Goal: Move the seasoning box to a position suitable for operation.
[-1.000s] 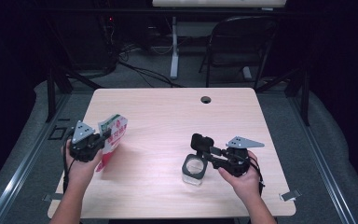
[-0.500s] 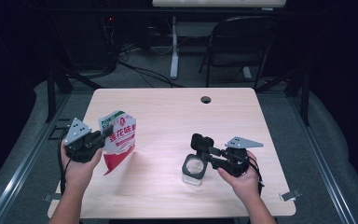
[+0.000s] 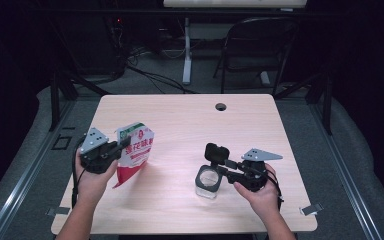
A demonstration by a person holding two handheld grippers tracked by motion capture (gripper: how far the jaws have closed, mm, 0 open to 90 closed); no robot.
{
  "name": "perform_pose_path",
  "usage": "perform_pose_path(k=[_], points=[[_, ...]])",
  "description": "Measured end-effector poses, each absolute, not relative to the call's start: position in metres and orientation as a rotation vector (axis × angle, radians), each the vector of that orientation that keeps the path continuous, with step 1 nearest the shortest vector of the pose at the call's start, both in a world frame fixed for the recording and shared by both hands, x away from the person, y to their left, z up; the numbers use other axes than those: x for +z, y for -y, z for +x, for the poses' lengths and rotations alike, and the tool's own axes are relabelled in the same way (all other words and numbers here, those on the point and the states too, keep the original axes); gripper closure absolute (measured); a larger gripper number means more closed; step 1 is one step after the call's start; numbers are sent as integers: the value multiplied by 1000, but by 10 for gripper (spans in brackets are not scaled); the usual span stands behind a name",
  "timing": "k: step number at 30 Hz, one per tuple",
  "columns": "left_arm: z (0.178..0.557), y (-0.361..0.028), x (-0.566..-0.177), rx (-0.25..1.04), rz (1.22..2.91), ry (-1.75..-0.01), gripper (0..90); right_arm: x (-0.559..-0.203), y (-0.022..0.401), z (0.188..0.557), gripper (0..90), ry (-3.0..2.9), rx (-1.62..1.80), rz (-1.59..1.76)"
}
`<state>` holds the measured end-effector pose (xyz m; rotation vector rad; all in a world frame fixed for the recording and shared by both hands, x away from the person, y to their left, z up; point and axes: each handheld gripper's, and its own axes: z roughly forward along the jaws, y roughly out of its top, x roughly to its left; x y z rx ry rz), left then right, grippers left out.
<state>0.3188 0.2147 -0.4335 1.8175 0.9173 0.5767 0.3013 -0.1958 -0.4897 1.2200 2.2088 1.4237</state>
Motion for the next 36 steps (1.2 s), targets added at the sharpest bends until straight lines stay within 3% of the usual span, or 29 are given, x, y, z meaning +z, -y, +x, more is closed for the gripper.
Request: perform_pose_path(k=[6, 12, 23, 36], points=[[311, -176, -435, 470, 1810, -765, 900, -490, 199, 298, 589, -2194, 1429, 1228], [309, -144, -450, 451, 1870, -693, 900, -490, 204, 295, 587, -2175, 1435, 1238], [312, -157, -460, 355, 1871, -735, 899, -482, 196, 294, 578, -2177, 1483, 1190], [299, -162, -483, 297, 1899, -804, 898, -475, 140, 303, 496, -2406, 1569, 996]])
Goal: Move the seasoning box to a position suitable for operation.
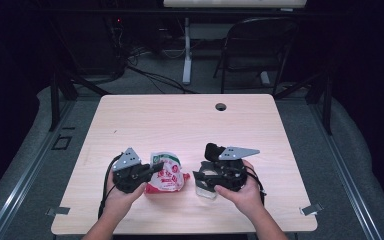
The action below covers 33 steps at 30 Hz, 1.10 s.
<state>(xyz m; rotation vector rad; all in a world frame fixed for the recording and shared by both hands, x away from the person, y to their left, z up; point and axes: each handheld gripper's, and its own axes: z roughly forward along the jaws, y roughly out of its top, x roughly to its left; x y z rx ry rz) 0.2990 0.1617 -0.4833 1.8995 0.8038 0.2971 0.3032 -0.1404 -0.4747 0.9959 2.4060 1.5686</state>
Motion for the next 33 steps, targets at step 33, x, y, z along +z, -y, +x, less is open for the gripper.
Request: perform_pose_path(k=[33], points=[[291, -161, -488, 278, 1909, -787, 888, -477, 107, 298, 633, -2521, 1504, 839]])
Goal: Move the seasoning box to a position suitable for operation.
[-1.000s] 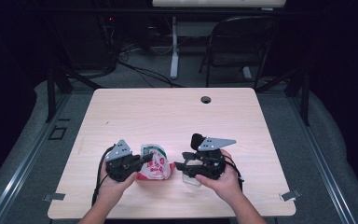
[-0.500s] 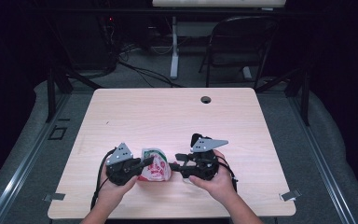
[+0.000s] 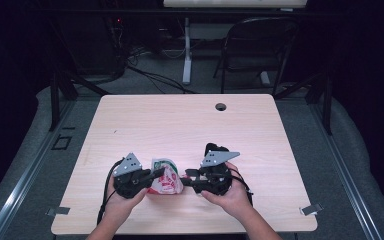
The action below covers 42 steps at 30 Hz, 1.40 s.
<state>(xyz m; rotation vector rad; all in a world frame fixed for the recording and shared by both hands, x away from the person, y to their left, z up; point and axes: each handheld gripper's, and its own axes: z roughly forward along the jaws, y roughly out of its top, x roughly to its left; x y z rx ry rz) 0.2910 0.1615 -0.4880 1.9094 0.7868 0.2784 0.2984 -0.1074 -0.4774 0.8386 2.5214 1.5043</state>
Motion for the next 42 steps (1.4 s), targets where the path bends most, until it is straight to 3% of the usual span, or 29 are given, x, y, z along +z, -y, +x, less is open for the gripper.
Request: perform_pose_path(k=[26, 38, 42], points=[[288, -161, -489, 261, 1917, -755, 875, -486, 91, 298, 669, -2541, 1459, 812], [284, -160, -490, 248, 1930, -714, 864, -489, 81, 302, 763, -2557, 1428, 814], [284, -160, -491, 245, 1932, -711, 843, -489, 80, 304, 835, -2576, 1433, 820]])
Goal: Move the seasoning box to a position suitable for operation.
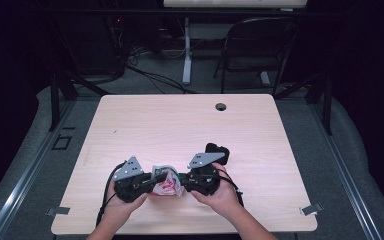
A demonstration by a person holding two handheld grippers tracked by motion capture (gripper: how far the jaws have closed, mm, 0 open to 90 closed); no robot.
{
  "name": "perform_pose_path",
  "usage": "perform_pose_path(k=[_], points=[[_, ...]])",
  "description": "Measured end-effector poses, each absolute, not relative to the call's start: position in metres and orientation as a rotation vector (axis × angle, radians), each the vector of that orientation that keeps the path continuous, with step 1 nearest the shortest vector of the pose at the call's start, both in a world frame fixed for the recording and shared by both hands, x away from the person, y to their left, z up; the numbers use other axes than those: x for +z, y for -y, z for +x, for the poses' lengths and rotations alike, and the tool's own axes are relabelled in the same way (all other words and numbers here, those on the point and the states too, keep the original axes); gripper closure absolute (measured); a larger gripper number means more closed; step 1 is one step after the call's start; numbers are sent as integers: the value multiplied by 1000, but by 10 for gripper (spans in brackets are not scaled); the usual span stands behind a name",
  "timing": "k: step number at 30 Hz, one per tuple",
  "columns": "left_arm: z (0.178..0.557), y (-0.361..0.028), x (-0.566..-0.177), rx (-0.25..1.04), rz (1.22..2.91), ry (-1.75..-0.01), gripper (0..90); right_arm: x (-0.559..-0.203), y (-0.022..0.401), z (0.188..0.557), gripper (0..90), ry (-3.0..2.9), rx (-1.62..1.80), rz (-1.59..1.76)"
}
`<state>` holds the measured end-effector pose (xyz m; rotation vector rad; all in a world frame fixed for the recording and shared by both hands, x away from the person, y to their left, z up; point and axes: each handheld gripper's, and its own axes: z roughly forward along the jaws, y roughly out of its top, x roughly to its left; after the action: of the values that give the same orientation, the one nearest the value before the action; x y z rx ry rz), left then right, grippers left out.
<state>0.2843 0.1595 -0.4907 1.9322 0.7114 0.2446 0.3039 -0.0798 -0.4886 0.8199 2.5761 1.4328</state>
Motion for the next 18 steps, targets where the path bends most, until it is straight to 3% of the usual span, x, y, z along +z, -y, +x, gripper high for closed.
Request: perform_pose_path(k=[4, 10, 18], points=[[286, -159, -492, 251, 1957, -688, 770, -488, 79, 304, 888, -2565, 1442, 826], [289, -160, -498, 269, 1979, -667, 587, -488, 79, 305, 900, -2563, 1451, 842], [292, -166, -515, 266, 2014, -656, 501, -488, 81, 311, 900, -2583, 1487, 857]])
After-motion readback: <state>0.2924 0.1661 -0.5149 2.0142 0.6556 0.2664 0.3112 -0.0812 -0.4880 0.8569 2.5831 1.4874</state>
